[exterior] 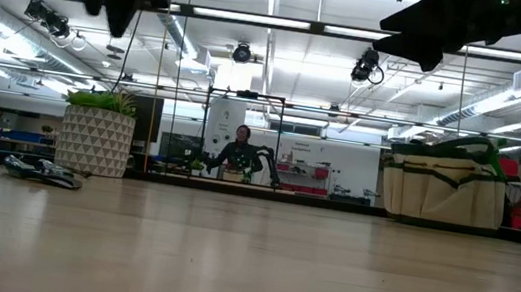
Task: Pick & Place Garden tools in Gardening bag
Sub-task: Put the green shear scissors into the brown gardening bag
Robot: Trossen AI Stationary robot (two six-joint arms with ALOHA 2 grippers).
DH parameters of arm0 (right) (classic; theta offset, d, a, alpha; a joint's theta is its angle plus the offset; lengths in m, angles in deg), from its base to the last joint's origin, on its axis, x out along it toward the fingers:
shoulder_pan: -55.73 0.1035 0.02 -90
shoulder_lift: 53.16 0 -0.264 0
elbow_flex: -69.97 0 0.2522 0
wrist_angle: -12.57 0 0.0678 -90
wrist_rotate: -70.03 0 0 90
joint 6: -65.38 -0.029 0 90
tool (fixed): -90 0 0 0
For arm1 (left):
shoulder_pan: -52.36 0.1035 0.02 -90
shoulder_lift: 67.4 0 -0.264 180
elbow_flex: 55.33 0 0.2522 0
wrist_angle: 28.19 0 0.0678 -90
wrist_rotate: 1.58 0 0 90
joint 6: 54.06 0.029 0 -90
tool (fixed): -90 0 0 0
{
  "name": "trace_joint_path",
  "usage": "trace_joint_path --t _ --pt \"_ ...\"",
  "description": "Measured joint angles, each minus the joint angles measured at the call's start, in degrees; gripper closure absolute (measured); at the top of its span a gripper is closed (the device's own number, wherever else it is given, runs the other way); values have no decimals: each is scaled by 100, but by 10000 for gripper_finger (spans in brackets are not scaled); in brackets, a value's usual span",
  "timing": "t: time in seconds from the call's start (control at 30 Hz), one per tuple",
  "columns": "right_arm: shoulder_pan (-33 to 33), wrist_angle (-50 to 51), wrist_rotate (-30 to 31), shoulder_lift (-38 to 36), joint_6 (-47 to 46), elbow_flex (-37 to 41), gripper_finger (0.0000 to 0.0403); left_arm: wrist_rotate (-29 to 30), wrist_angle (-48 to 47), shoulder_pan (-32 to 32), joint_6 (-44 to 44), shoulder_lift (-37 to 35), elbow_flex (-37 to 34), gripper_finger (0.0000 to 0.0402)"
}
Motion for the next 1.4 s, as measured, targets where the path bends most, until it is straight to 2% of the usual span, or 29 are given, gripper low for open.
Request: trace_joint_path --t 0.47,0.8,1.2,1.4 --pt "0 2 0 0 0 0 151 -43 20 -413 -2 0 -1164 203" --pt "0 2 1 0 0 0 151 73 324 -418 -28 0 -2160 203" --pt "-1 4 2 0 0 0 151 548 1112 -411 23 0 -2690 203" --pt "-2 4 2 0 0 0 151 768 1480 -408 473 -1 -2947 203"
